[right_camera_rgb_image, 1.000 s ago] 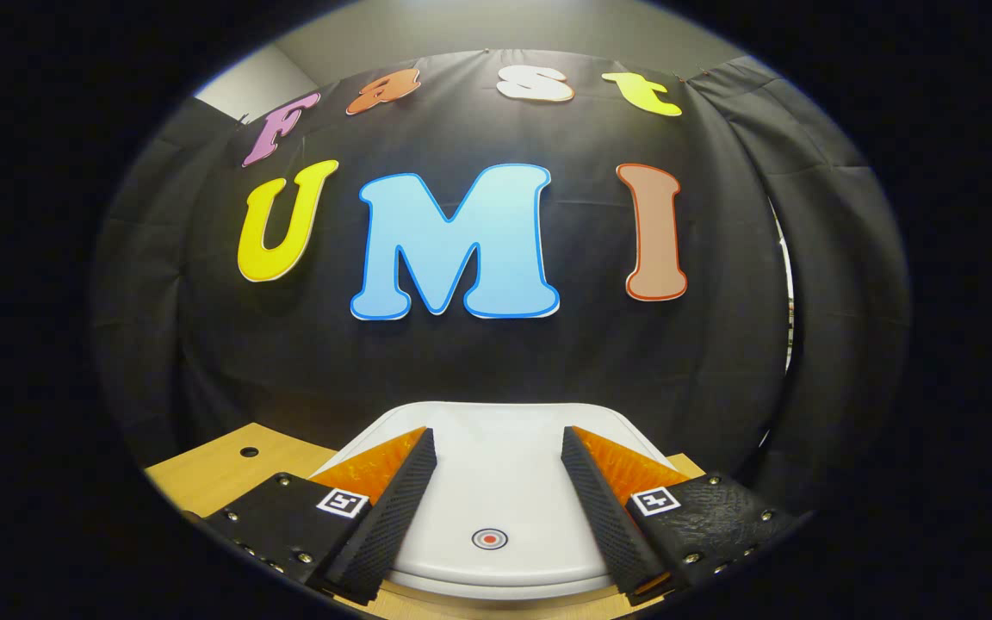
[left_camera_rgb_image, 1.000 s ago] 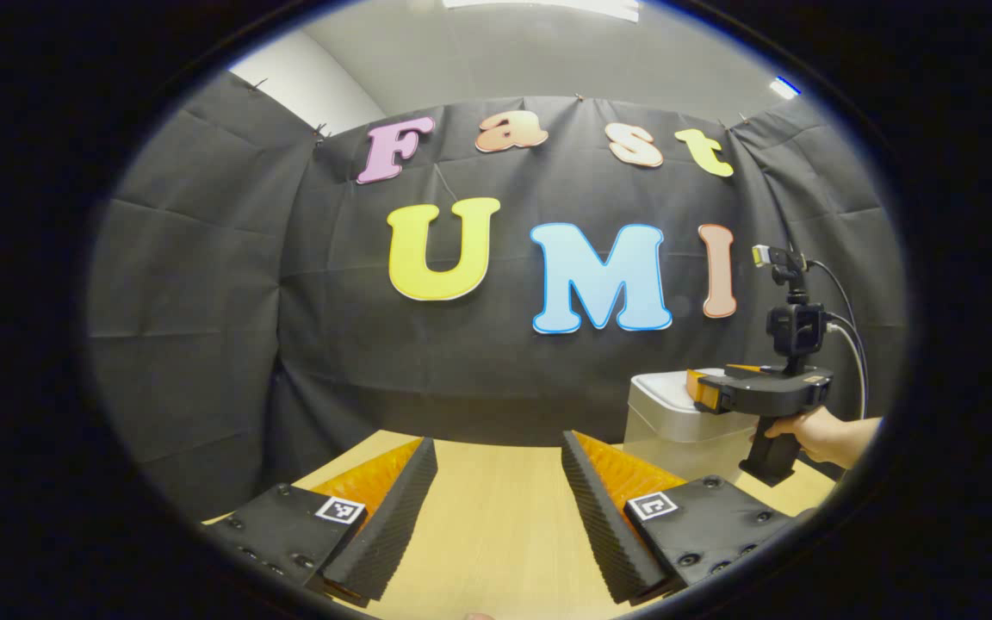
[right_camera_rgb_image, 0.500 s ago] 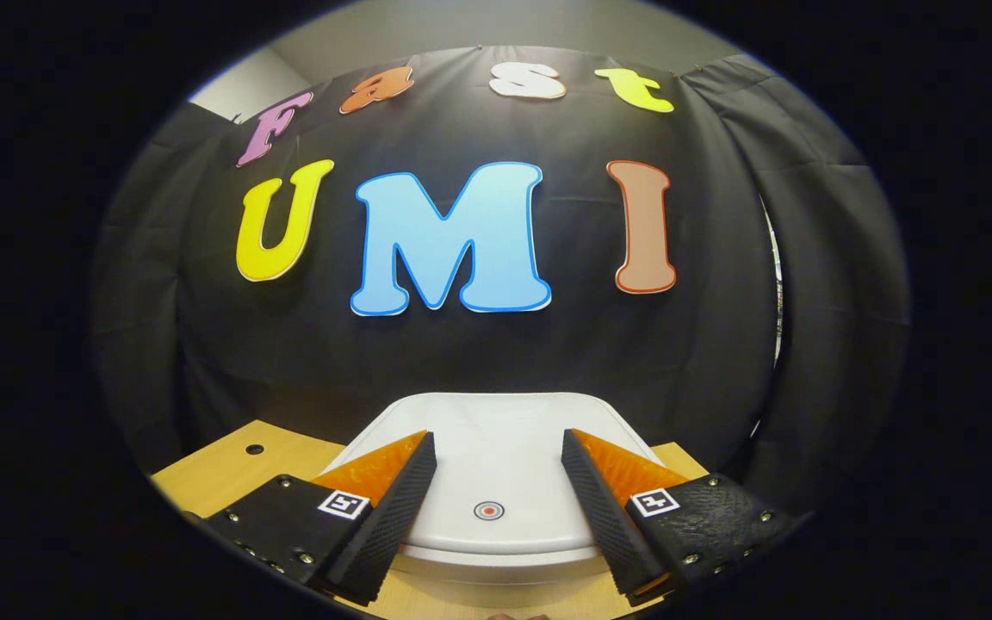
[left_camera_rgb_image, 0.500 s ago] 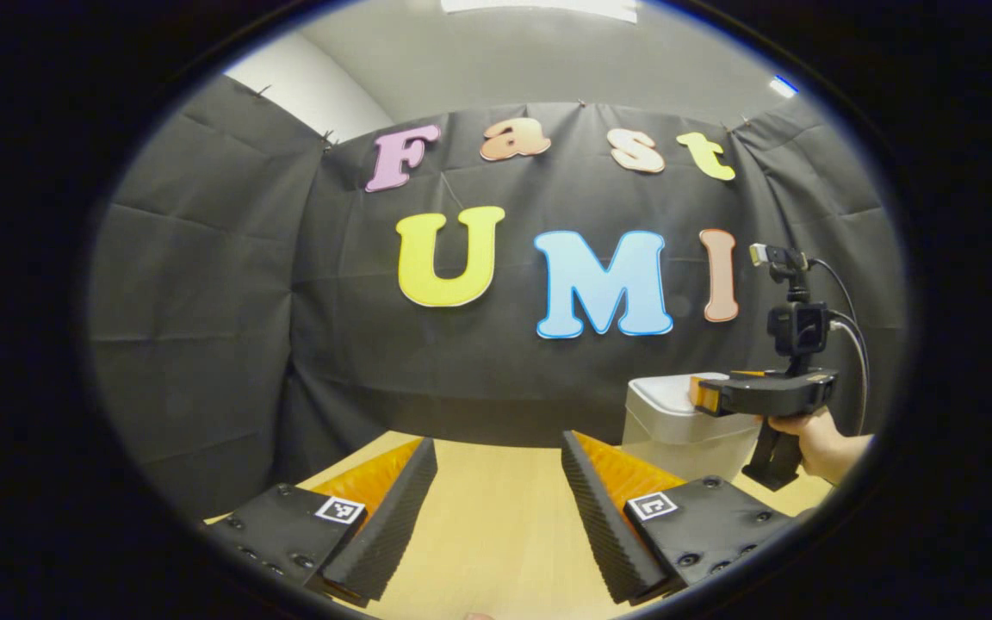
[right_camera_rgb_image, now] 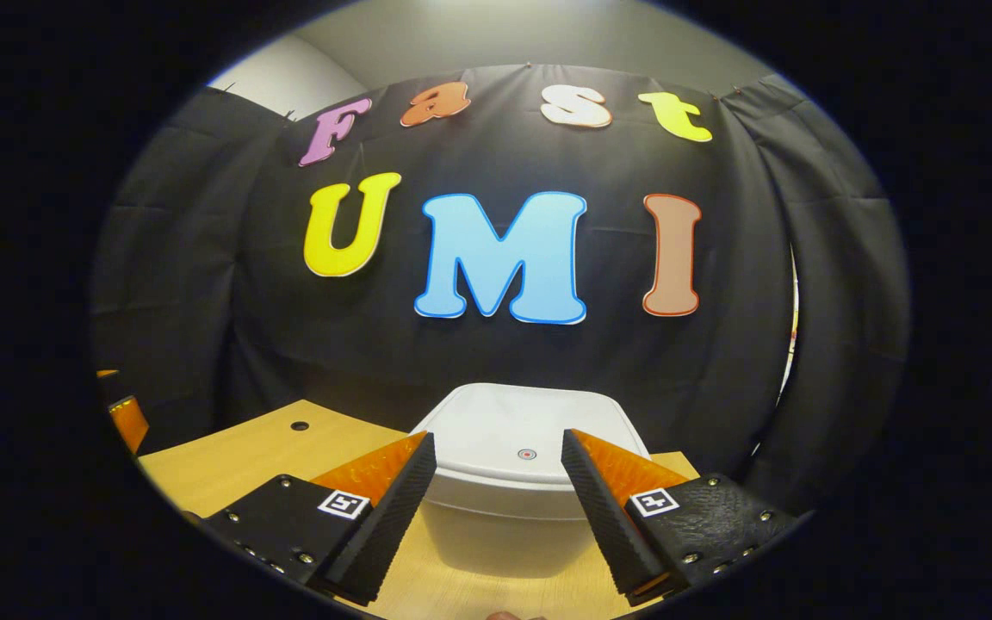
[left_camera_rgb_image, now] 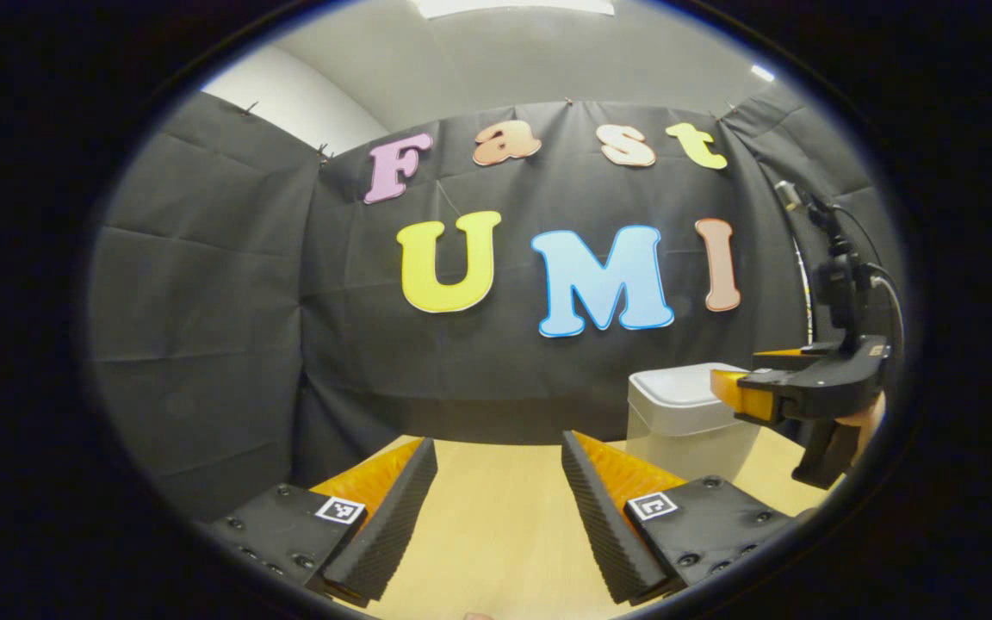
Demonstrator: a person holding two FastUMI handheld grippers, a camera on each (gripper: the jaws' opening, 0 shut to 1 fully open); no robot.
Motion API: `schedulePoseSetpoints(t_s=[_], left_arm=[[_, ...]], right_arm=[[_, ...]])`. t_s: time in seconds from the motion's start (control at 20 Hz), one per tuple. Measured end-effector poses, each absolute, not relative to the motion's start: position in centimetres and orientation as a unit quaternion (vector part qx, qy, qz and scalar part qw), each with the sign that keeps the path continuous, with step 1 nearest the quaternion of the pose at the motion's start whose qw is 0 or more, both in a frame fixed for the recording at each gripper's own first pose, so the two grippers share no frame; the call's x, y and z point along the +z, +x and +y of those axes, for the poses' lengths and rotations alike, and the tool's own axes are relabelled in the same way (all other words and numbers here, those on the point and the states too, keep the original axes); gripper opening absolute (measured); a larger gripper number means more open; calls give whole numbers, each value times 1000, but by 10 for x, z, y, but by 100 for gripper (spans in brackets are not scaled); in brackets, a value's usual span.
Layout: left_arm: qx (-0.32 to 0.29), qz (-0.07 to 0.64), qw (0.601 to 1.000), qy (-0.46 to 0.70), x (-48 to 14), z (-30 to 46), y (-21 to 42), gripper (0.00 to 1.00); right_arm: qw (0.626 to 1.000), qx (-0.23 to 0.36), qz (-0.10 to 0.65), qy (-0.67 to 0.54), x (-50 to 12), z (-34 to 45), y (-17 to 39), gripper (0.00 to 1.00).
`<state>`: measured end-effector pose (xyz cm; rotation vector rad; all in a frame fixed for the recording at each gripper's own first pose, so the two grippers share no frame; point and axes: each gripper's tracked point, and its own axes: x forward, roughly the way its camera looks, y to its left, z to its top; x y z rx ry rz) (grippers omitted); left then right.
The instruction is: Press the lid of the desktop garbage bin to open it, pick up the crumpled paper on the desktop and throw it into the bin, then pick up the pop can on the desktop and drop it into the bin, and finally close the garbage bin lid.
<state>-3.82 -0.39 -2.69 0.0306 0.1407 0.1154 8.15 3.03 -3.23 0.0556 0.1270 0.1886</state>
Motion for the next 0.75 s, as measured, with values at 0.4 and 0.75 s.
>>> schedulePoseSetpoints(t_s=[0.4, 0.75], left_arm=[[17, 55, 998, -4, -18, -16, -35, 95], [-20, 38, 999, -2, -12, -8, -33, 95]], right_arm=[[996, 81, 30, 16, -2, 31, 11, 94], [998, 51, 32, 17, -2, 38, -23, 94]])
